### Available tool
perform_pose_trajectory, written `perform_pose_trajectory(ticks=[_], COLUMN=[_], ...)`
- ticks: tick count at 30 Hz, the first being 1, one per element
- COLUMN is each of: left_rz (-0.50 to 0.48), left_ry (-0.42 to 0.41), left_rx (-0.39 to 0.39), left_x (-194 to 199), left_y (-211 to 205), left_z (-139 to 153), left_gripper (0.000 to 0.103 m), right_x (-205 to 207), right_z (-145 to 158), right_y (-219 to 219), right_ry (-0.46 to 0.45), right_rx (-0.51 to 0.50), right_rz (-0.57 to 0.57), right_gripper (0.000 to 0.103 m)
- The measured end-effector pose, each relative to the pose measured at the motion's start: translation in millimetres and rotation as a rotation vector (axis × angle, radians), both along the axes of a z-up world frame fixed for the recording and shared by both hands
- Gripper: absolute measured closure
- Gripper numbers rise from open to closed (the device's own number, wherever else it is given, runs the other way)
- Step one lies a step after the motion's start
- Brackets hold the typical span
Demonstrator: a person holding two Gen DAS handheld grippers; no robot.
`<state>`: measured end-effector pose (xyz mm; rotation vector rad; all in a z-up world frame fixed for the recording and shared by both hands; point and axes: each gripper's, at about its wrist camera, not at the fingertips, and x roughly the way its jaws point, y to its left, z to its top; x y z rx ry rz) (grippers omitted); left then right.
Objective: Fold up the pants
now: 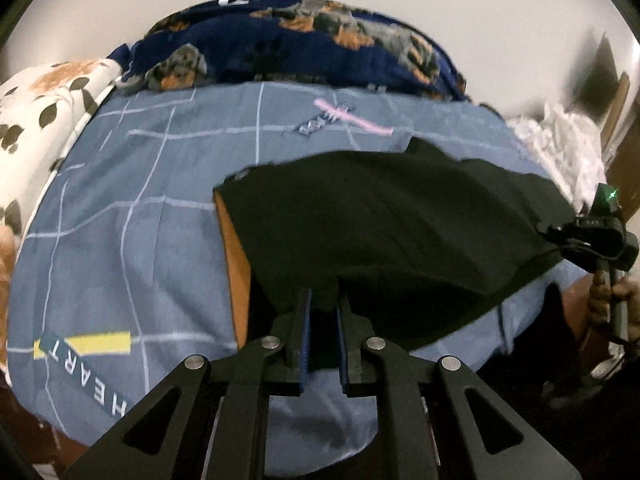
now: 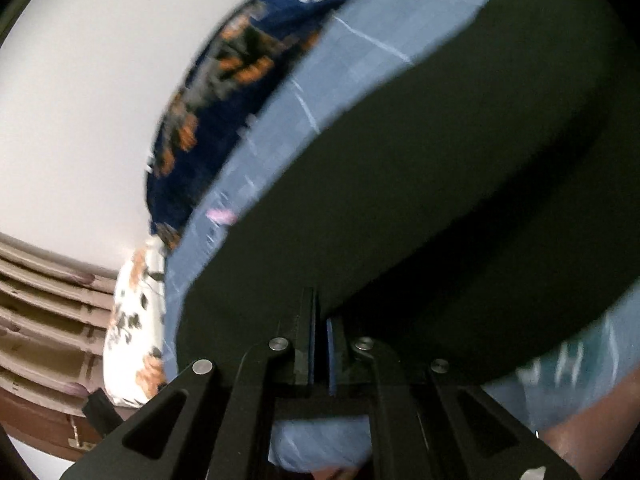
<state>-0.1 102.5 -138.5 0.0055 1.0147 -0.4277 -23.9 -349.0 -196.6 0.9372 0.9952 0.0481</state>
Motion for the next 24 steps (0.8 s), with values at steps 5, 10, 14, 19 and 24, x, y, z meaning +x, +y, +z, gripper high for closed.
perform_pose_trajectory(ticks=[5, 10, 14, 19, 24], left_rz=[0.013, 0.015, 0.016, 0.103, 0.191], left_ry=[-0.004, -0.019, -0.015, -0.094, -0.153], left_rx=[0.017, 0.077, 0.123, 0.176, 0.092], left_x=[-10, -17, -20, -31, -27], left_y=[7, 6, 7, 27, 45], left_z=[-9, -13, -10, 13, 47], left_gripper=[0.089, 0.085, 0.078, 0.042, 0.042], right_x=[-11, -22, -24, -23, -22], right_z=[-16, -23, -29, -26, -25], right_y=[-1, -3, -1, 1, 3], right_ry=[0.019, 0.020, 0.034, 0.028, 0.025], right_rx=[0.040, 0.037, 0.069, 0.068, 0.082], right_rz=[-0.016, -0.003, -0.010, -0.005, -0.008], right_gripper=[0.098, 0.098, 0.098, 0.099, 0.098])
